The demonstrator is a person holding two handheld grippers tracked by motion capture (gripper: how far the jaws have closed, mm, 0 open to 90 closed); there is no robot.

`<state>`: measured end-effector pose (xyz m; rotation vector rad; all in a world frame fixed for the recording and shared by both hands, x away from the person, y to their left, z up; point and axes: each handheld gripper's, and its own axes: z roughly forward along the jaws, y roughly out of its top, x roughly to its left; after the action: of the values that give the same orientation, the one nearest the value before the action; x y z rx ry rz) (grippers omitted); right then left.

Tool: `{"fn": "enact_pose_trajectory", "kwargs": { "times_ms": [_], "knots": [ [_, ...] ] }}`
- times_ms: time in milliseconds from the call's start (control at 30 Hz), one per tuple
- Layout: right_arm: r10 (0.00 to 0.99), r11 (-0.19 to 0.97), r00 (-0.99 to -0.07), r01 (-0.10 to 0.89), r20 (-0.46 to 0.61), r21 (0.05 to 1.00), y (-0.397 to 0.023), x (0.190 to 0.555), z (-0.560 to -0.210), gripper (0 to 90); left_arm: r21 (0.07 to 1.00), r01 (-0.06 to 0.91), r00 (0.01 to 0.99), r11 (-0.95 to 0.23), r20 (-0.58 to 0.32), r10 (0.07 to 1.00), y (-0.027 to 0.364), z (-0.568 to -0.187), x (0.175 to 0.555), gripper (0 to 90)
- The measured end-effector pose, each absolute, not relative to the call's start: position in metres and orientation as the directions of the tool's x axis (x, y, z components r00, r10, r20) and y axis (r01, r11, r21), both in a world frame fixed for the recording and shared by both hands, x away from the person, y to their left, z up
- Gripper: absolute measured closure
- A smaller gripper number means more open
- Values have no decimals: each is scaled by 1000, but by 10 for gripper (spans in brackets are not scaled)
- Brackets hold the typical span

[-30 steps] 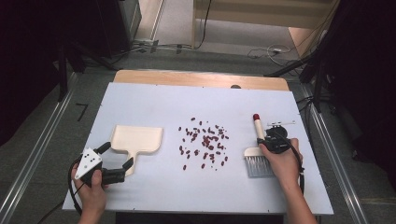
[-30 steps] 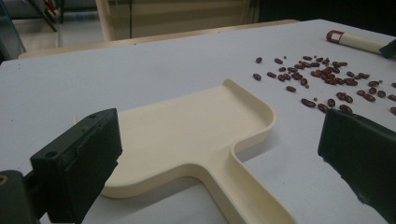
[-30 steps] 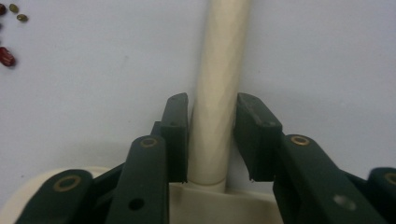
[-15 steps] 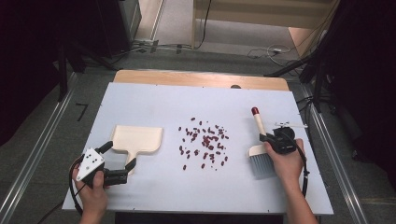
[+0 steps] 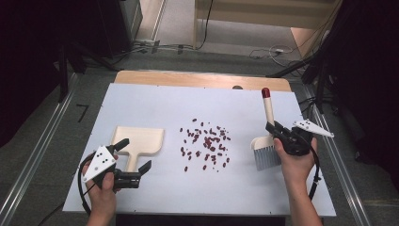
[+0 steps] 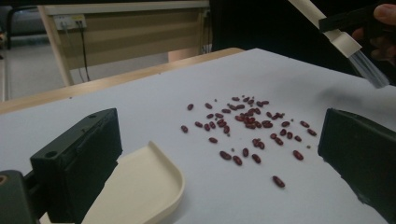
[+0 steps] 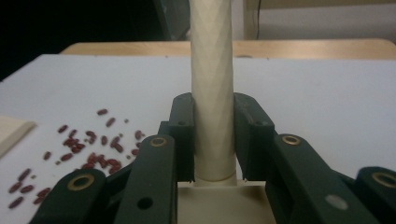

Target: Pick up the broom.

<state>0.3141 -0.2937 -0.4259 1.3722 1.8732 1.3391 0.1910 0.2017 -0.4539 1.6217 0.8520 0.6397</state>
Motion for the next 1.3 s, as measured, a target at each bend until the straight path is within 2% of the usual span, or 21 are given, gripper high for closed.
{"fn": "enact_pose_trajectory", "kwargs": {
  "times_ms": [167,433,700,933,1300],
  "knots": [
    [875,42,-458,391,155,920,-284,308,-412,693,977,197,611,-86,-54,790,184,-442,199,0],
    [859,35,-493,333,142,942,-263,303,-402,692,969,213,619,-127,-33,785,145,-433,215,15],
    [835,39,-535,285,125,958,-244,292,-400,692,968,227,687,-111,-78,722,110,-428,227,28],
    [815,48,-569,260,113,965,-228,282,-405,692,956,283,744,-76,-169,646,87,-435,232,52],
    [781,92,-619,252,87,963,-195,271,-417,692,924,381,755,-25,-295,585,66,-440,227,216]
  ]
}}
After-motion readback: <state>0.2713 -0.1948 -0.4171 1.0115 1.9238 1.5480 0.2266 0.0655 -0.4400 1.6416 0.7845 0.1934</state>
